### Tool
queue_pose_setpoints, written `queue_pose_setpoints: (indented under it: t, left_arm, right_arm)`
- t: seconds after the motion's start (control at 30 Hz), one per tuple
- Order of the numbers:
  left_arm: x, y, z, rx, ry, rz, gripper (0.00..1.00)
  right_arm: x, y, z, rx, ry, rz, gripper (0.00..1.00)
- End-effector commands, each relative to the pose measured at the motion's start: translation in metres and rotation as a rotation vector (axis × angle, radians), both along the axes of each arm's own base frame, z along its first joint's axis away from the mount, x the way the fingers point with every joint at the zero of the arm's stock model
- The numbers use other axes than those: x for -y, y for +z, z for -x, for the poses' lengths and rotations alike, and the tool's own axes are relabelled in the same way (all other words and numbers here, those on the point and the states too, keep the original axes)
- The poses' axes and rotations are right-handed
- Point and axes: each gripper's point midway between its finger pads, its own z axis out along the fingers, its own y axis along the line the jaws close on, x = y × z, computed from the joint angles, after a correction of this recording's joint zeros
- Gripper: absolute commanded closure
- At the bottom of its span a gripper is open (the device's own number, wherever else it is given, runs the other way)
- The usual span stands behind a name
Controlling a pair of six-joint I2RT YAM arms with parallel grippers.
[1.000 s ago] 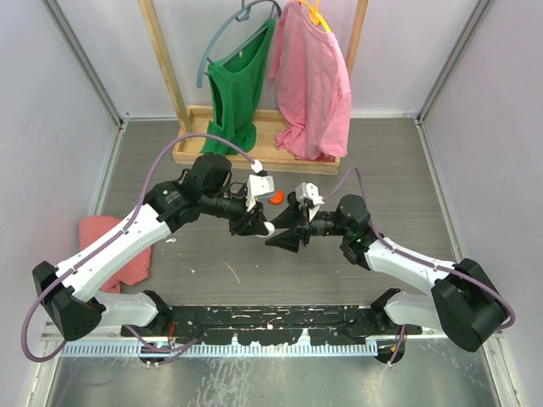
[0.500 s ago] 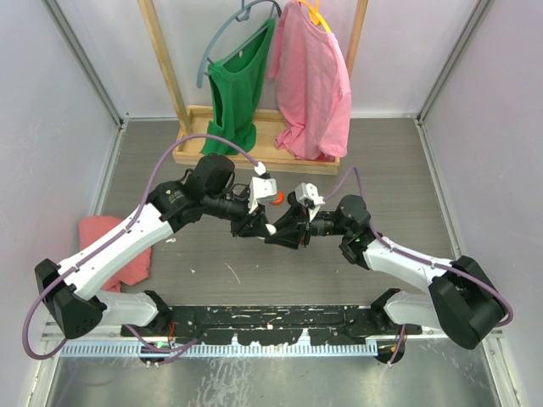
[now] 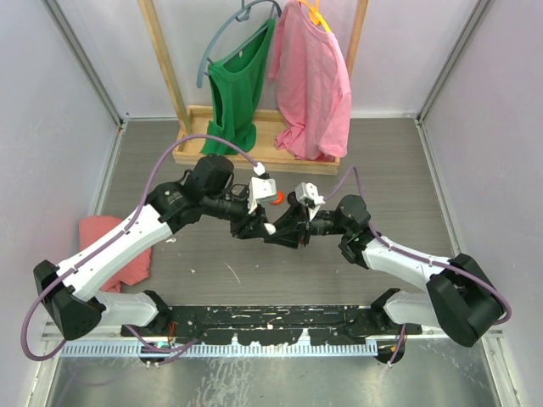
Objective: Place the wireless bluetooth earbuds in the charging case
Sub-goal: Open the charging case.
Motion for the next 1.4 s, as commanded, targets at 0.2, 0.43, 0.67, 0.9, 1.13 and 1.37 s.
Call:
queue_pose_setpoints:
  t: [0.2, 0.43, 0.67, 0.9, 1.13, 1.37]
  left_arm:
    - [-0.006, 0.021, -0.007, 0.099, 0.101, 0.095, 0.53]
    - [-0.008, 0.017, -0.016, 0.100, 0.169, 0.103, 0.51]
    - [-0.006, 0.011, -0.027, 0.076, 0.235, 0.085, 0.51]
    - [-0.011, 0.024, -0.037, 0.058, 0.318, 0.127, 0.50]
    - [-0.017, 0.031, -0.048, 0.032, 0.384, 0.160, 0.49]
    - [-0.014, 0.038, -0.049, 0.012, 0.396, 0.187, 0.47]
  right_arm:
    - [0.001, 0.014, 0.000, 0.056, -0.014, -0.058, 0.99]
    - [0.002, 0.014, 0.001, 0.056, -0.016, -0.067, 0.99]
    - [0.003, 0.014, 0.001, 0.053, -0.019, -0.068, 0.99]
    - [0.002, 0.011, 0.001, 0.050, -0.011, -0.063, 0.99]
    - [0.003, 0.011, 0.003, 0.053, -0.005, -0.063, 0.99]
    - [0.003, 0.009, 0.004, 0.048, 0.002, -0.057, 0.99]
